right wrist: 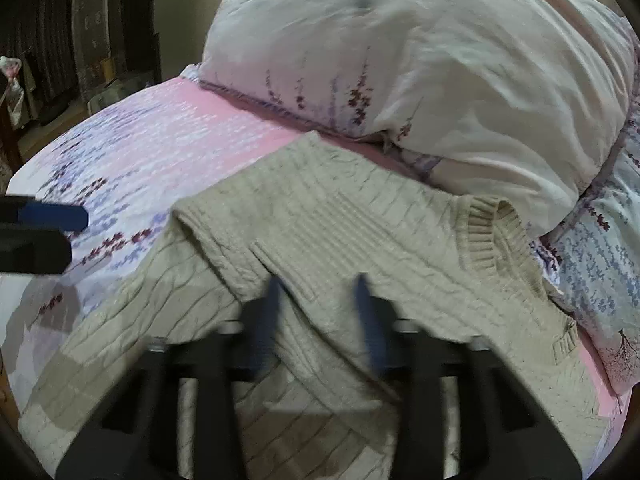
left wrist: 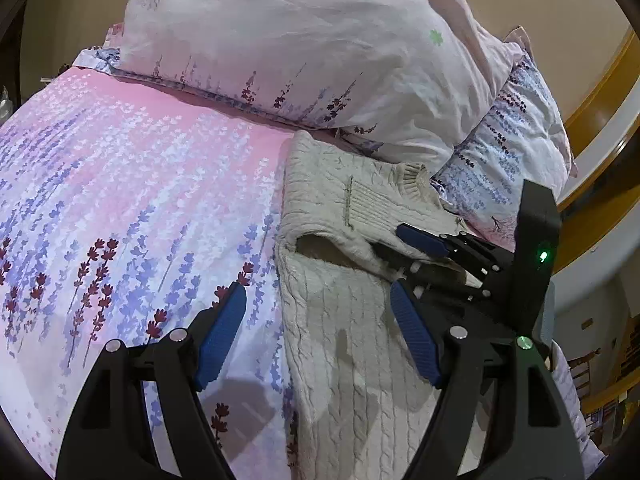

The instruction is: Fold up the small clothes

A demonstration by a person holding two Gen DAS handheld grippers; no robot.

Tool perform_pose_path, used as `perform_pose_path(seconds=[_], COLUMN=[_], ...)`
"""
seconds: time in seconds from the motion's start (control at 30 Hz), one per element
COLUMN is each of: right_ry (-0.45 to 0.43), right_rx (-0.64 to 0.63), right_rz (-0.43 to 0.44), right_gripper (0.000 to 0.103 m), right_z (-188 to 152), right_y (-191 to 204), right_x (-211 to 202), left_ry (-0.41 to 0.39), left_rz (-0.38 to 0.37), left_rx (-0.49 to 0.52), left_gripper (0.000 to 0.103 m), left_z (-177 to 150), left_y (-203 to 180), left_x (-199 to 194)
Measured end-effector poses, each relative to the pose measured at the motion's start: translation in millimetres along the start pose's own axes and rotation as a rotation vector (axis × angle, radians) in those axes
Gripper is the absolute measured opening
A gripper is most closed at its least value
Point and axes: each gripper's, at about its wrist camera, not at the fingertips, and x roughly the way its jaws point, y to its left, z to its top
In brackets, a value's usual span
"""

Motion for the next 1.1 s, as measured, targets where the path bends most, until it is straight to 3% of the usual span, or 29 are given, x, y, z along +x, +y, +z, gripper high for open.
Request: perform_pose_path(seconds=[0.17,0.27,0.4,0.47,0.53,0.67,0.77,0.8,0.83,0.9,0.97,1.0,1.1], right_ry=[-0.066,-0.149,-0.318,-0.365,-0.331,-0.194,-0.131,-0.133,-0.163,-0.178,-0.184,-0.172,-0.139], right_rx=[0.130,0.266,0.577,0.781,0.931,1.083,1.180,1.206,1.236,1.264,1.279,1.283,1.290], right_rz=[-0.025,-0.055,-0.126,-0.172,-0.158,-0.080,0.042,0.071,0.116,0.134,0.145,0.141,0.150], right_gripper=[0.006,0.006,0.006,0.006,0.006,0.007,0.025,0.047,0.053,0.054,0.053,0.046,0.012], right_z=[-0.6,-5.8,-44.3,-86.0,-125.7,-180.6,-203.9,-208.8,-214.2,-217.5,-217.9,-217.7,-217.7], right_y=[-26.9,-58.4,-125.1,-165.1,-194.5,-216.6,-222.5,-225.9,-230.7,-232.6,-242.7,-246.9,-255.7], right_x=[-17.5,-43.7,-102.6,-128.4,-129.0,-106.7,-92.9,-92.6,-93.7,-99.0,-97.3,-94.0,-79.9], left_ry=[0.014,0.023,0.047,0.058,0.063,0.085,0.084,0.083,0.084,0.087,0.085,0.082,0.076], left_rz=[0.044,0.096,0.124,0.150,0.177,0.211,0.224,0.228,0.226,0.225,0.229,0.232,0.235], left_rx=[0.038,0.082,0.113,0.136,0.156,0.155,0.159,0.157,0.156,0.157,0.155,0.150,0.137], left_gripper=[0.075,0.075,0.075,0.075,0.075,0.075,0.075,0.075,0.075,0.075,0.075,0.075,0.074], left_z=[0.8,2.3,5.3,7.2,8.9,13.3,14.5,15.1,15.2,15.4,15.9,16.8,21.1], left_y=[-2.8,-8.3,-13.1,-16.9,-19.8,-19.4,-20.4,-20.7,-21.3,-22.1,-22.7,-22.4,-21.8], left_x=[10.8,20.5,34.4,41.8,48.7,64.3,68.4,69.2,69.3,71.3,73.3,74.2,77.5])
